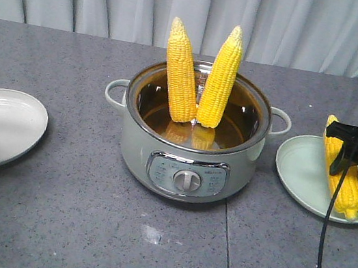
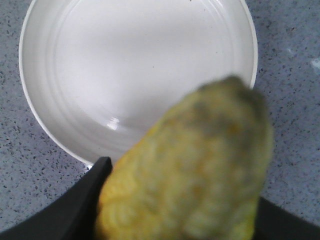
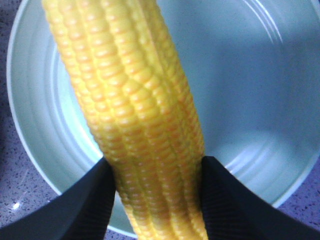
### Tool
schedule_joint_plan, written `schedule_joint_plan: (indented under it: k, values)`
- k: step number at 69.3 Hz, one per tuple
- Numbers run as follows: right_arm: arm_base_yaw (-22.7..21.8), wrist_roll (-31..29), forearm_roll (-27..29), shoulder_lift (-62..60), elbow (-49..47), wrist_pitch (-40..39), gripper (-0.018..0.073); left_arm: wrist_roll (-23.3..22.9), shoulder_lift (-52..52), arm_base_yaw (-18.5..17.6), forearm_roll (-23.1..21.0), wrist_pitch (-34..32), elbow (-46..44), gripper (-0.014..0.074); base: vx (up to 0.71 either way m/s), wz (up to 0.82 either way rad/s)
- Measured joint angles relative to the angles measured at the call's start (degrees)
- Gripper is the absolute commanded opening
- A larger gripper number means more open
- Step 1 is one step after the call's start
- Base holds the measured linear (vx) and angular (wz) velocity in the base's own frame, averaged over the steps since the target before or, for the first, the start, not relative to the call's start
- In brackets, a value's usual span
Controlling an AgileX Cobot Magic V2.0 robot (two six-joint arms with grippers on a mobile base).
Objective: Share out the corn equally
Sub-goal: 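Lower the right gripper's cob onto the green plate and release it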
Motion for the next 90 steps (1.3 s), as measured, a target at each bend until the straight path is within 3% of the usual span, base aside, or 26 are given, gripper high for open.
schedule_joint_plan:
  k: [33,52,90]
  values:
    - [0.0,-1.5,0.1,0.9,0.0,0.0,0.046,0.0,0.0,0.0,0.0,-0.1,0.0,0.0101,0.0,0.0]
    - [0.0,-3.6,0.1,-0.3,0.0,-2.1,0.0453,0.0,0.0,0.0,0.0,-0.1,0.0,0.0101,0.0,0.0]
    - [0.0,-8.0,-2.6,-17.5,1.7,-5.3,0.0431,0.0,0.0,0.0,0.0,-0.1,0.0,0.0101,0.0,0.0]
